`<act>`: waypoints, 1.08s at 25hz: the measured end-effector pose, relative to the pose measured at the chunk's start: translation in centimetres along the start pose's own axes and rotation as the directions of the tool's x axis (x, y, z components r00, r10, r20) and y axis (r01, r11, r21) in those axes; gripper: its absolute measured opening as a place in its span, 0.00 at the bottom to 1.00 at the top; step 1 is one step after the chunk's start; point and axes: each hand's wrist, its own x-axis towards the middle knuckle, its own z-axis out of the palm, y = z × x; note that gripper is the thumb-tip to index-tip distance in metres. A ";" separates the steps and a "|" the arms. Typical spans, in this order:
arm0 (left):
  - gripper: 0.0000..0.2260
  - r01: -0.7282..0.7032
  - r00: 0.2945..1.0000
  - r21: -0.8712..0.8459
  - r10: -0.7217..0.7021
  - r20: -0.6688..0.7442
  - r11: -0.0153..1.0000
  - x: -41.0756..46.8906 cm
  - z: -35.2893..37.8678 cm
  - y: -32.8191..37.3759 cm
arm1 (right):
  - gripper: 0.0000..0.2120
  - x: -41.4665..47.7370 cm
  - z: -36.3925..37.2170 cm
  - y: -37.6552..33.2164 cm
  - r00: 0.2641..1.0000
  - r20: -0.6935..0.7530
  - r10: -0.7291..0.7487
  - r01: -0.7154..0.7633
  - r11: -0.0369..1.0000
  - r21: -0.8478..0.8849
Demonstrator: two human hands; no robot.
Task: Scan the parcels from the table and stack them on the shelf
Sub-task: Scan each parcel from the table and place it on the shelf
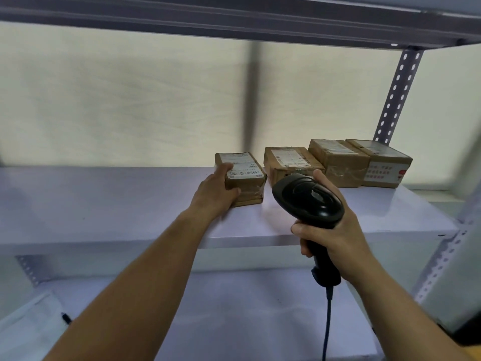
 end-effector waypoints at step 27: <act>0.24 -0.399 0.888 -0.005 0.385 -0.252 0.917 -1.6 5.9 7.3 | 0.46 -7.5 -7.0 0.6 0.966 -0.255 0.046 -0.067 0.995 -0.076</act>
